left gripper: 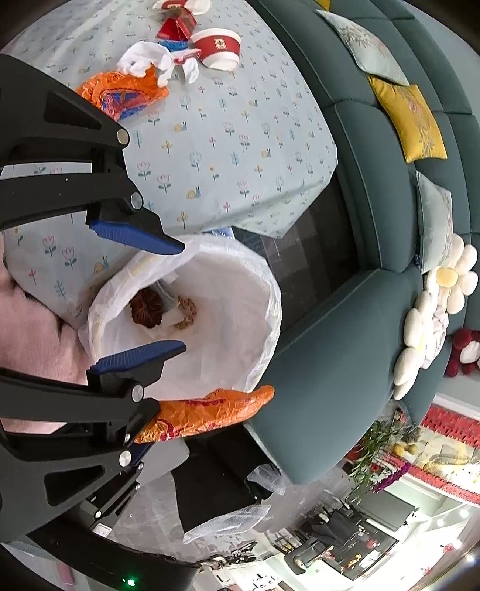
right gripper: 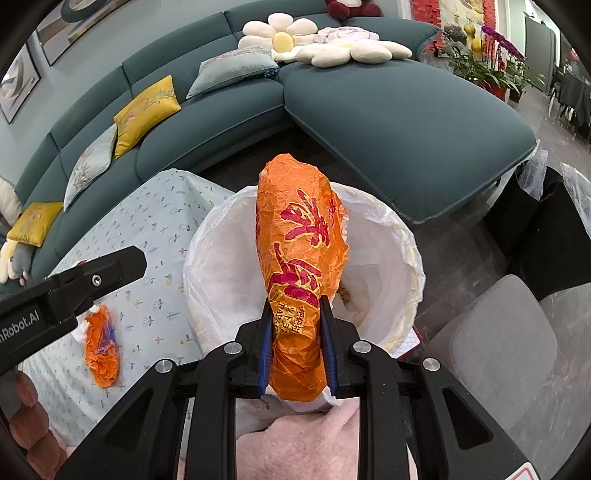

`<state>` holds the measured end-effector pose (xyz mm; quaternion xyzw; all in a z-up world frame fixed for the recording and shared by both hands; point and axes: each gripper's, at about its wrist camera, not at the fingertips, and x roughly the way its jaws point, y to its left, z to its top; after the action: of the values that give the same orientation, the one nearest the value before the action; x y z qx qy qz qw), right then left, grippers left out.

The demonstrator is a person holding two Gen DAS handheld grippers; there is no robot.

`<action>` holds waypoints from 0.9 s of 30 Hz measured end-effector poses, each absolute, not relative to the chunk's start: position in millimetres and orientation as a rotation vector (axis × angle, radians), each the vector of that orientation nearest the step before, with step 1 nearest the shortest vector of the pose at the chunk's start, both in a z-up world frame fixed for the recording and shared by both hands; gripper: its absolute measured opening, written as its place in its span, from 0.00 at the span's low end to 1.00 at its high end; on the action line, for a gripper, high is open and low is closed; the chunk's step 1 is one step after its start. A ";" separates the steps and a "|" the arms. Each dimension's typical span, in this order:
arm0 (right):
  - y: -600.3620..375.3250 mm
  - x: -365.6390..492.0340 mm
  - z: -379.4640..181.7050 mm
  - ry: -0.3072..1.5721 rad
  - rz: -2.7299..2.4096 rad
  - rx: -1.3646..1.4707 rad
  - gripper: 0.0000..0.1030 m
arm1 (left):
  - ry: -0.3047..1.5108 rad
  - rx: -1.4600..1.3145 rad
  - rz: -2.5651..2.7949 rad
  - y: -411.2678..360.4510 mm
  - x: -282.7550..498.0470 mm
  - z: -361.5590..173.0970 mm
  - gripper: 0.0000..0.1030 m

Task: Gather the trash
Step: 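Lower the orange bag into the bin and open the right tool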

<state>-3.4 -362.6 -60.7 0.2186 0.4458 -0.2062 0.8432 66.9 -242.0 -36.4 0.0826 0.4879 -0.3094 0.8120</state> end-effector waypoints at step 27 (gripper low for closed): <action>-308.3 31.9 -31.7 0.909 -0.394 0.327 0.52 | 1.043 0.059 -0.489 -154.0 95.1 -41.8 0.65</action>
<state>31.9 -308.3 -31.7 0.1563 0.4342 -0.1881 0.8670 95.1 -154.0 -41.8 0.0280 0.4930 -0.2311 0.8383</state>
